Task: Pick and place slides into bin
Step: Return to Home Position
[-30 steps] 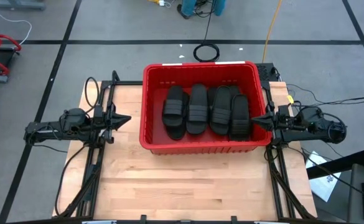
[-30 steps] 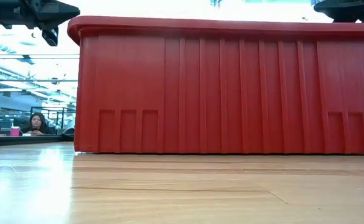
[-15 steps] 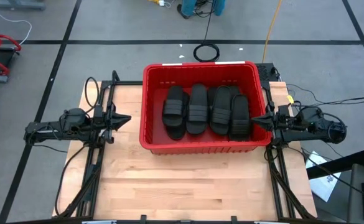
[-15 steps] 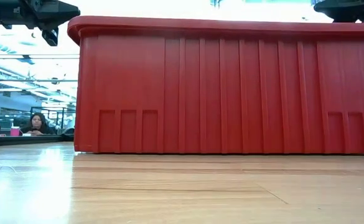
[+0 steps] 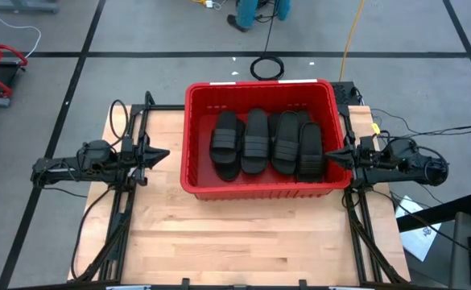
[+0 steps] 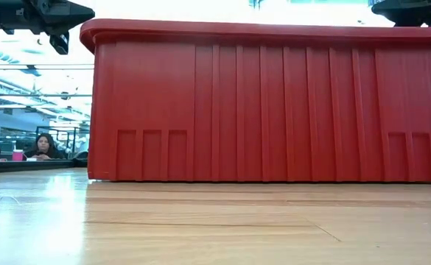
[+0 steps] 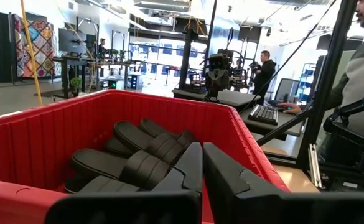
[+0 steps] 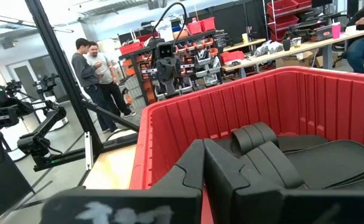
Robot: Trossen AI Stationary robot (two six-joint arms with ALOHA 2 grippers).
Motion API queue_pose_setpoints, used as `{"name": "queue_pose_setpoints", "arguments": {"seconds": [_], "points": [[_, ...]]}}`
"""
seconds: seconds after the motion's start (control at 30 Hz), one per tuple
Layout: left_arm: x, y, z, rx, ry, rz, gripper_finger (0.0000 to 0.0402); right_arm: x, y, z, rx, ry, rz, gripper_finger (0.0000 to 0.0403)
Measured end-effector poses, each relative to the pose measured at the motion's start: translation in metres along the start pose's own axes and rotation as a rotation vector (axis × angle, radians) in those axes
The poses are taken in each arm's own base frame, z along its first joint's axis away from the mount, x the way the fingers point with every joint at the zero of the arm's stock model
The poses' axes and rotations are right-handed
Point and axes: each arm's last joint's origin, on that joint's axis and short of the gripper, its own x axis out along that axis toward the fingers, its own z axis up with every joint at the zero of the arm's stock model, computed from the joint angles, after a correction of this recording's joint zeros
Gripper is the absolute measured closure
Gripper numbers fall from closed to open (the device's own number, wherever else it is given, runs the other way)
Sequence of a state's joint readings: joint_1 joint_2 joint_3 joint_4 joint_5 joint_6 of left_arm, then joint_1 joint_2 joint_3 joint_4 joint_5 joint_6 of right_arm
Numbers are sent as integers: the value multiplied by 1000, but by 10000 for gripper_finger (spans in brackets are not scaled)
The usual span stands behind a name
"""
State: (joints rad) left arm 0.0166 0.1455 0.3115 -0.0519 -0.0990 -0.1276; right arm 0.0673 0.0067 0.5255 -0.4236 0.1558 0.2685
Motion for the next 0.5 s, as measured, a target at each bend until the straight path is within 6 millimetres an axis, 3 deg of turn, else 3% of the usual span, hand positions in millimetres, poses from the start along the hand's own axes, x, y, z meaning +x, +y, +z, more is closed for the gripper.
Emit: {"name": "queue_pose_setpoints", "arguments": {"seconds": [0.23, 0.5], "points": [[0, 0, 0, 0, 0, 0, 374, 0, 0, 0, 0, 0, 0, 403], [0, 0, 0, 0, 0, 0, 385, 0, 0, 0, 0, 0, 0, 403]]}}
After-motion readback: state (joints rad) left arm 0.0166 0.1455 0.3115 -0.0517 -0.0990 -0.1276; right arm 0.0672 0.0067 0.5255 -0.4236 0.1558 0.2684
